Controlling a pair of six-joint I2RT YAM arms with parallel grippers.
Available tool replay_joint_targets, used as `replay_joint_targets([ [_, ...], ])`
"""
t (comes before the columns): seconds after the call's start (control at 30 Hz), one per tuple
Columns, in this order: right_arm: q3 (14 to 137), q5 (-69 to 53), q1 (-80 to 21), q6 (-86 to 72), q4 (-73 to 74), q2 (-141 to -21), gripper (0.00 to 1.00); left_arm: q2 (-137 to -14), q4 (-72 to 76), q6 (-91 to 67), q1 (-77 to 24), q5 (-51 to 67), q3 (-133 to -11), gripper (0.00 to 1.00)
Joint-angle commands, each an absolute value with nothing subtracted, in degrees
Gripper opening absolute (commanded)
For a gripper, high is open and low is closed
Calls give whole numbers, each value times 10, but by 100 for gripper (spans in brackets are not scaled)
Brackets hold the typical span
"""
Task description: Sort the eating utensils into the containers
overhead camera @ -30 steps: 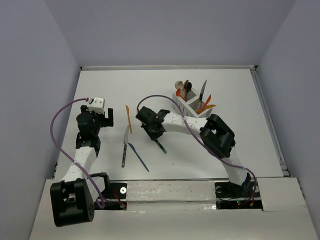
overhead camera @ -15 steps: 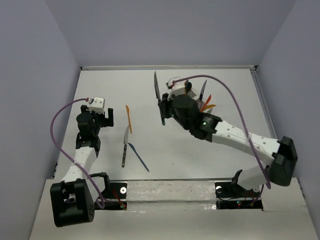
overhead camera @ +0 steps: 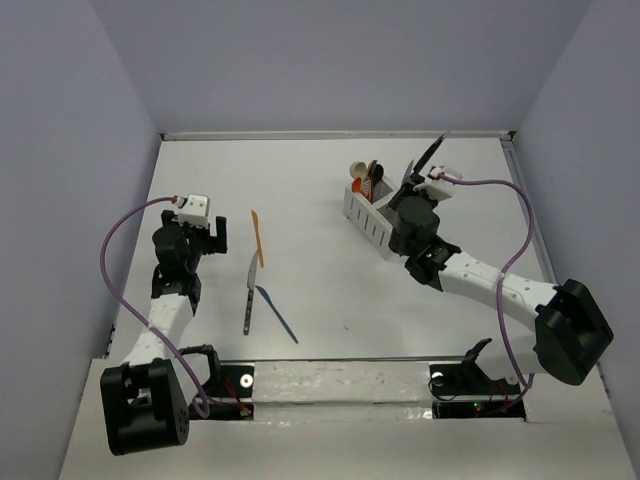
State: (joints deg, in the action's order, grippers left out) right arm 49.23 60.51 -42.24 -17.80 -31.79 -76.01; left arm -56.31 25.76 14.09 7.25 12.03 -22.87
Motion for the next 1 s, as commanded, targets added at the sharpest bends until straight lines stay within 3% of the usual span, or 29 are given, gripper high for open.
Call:
replay_joint_targets([
  [0.0,476,689,-418,-219,-402,-755,0,-546,289,146,76,128,-221,99],
  [0.67,439,686,-408,-229,-411,-848,0,-539,289,148,76,127,-218,99],
  [0.87,423,655,-408,-188,-409,-801,46,-541,287,148,76,128,-219,99],
  [0.97,432,636,-408,-137,-410,-778,55,-541,288,148,76,128,-220,99],
])
